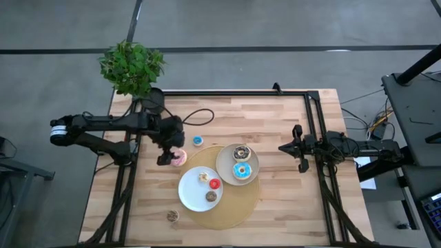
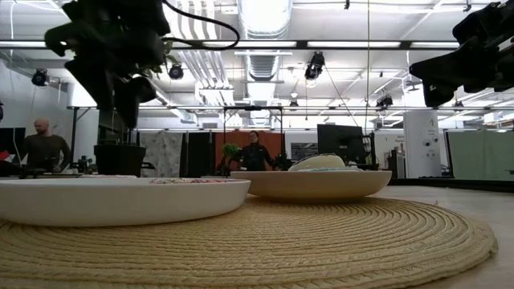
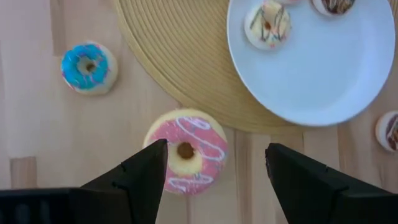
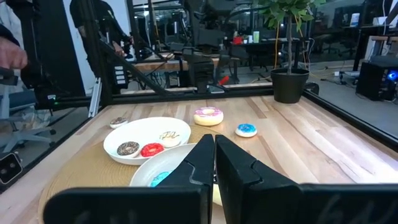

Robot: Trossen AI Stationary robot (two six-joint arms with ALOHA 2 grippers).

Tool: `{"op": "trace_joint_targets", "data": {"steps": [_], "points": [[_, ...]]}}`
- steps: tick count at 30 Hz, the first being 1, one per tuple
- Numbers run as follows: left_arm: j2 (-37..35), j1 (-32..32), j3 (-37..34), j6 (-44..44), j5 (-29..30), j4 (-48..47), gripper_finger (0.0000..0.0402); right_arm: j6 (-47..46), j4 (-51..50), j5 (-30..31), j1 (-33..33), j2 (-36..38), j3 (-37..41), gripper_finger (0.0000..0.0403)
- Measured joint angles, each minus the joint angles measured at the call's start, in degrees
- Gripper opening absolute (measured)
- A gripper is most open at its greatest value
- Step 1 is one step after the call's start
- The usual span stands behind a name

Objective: Pick & Place donuts
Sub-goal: Put the large pink donut on the gray plate

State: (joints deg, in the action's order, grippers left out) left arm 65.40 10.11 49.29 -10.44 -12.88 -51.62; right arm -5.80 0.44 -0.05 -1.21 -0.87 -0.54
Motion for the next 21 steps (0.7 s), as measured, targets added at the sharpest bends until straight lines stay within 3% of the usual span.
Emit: {"op": "trace_joint_targets", "data": {"steps": [13, 21], "points": [[-0.03, -5.82, -6.17, -2.94, -1.06, 0.13, 0.0243, 0.18, 0.01, -0.01, 0.00, -0.03, 0.00, 0.0009], [0.63, -9.18, -8.51, -2.99, 3.84, 3.85, 0.0243, 0.00, 0.00, -0.02, 0.00, -0.03, 0.00, 0.0009]]}}
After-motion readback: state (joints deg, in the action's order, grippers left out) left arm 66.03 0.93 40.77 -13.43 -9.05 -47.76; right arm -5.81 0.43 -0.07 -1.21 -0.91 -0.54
